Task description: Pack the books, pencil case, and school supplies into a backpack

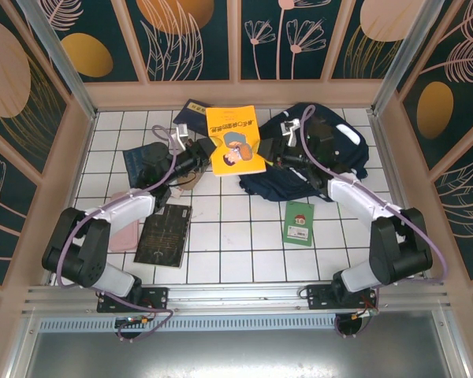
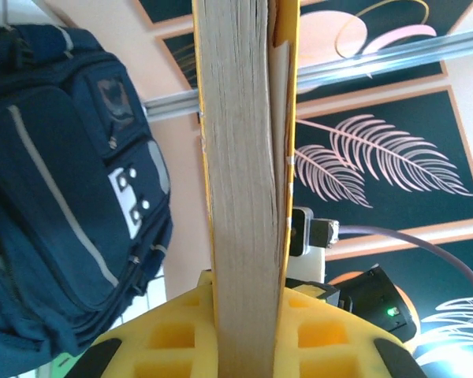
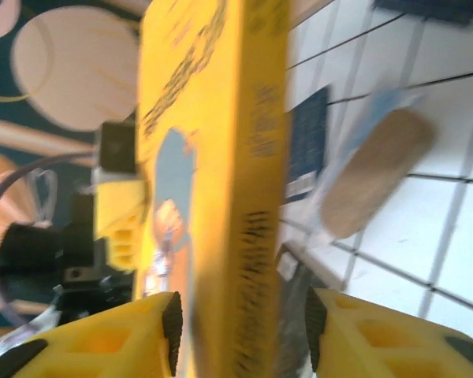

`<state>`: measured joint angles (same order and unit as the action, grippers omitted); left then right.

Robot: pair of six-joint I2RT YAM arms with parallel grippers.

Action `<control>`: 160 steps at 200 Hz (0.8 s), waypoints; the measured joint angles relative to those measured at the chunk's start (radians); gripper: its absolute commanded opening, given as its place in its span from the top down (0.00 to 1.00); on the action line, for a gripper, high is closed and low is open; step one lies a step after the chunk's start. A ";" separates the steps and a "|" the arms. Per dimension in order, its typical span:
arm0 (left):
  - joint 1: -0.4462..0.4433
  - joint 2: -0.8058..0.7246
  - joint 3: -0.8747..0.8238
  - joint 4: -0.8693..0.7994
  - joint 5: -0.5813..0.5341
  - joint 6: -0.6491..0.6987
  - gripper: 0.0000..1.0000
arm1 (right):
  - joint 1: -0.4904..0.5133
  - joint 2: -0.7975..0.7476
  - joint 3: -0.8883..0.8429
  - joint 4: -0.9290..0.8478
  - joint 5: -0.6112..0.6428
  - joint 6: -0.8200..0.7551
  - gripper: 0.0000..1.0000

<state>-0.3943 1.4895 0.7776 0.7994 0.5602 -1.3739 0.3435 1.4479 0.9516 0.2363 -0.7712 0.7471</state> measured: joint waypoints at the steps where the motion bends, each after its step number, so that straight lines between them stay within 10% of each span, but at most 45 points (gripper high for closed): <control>1: 0.001 -0.001 0.000 -0.002 0.000 0.002 1.00 | 0.000 -0.001 0.000 -0.005 0.006 -0.006 0.48; 77: 0.036 -0.163 -0.008 -0.310 -0.088 0.188 1.00 | 0.039 0.118 0.091 -0.368 0.595 -0.410 0.49; 160: 0.036 -0.223 -0.101 -0.406 -0.117 0.222 1.00 | 0.169 0.361 0.213 -0.447 0.969 -0.589 0.44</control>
<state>-0.3580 1.2663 0.6762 0.3939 0.4431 -1.1515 0.5125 1.8091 1.1648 -0.2111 0.1974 0.1581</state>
